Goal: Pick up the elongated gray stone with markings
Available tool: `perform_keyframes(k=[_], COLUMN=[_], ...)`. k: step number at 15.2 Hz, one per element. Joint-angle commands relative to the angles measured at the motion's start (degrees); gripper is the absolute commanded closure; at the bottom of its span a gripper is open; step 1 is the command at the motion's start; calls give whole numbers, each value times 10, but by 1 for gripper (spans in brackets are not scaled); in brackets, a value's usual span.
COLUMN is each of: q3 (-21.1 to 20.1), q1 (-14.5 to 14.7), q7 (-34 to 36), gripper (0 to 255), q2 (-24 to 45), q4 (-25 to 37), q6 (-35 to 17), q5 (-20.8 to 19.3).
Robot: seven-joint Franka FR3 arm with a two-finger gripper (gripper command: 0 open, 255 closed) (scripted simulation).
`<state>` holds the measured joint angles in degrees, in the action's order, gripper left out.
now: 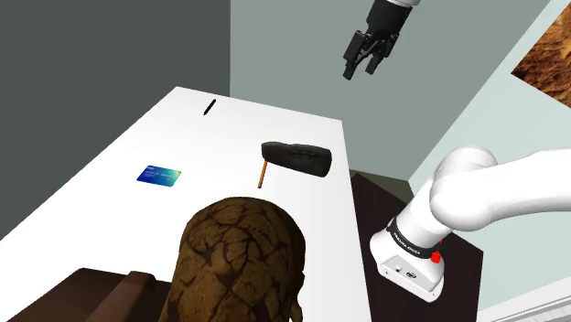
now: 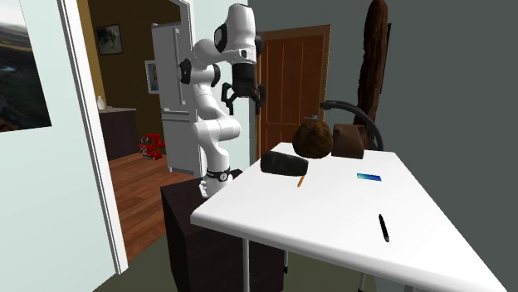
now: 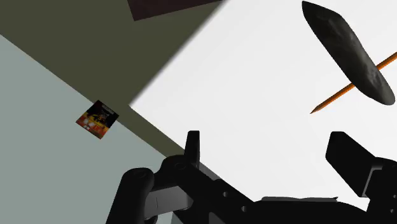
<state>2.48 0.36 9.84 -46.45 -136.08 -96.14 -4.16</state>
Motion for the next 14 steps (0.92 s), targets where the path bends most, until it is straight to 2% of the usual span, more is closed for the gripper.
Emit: perform_keyframes(k=[1,14], q3=[0,-45], q1=[0,122], q7=[0,-148], gripper=[0,0], q2=[0,186], q4=[0,-6], q6=[0,-113], q5=[0,23])
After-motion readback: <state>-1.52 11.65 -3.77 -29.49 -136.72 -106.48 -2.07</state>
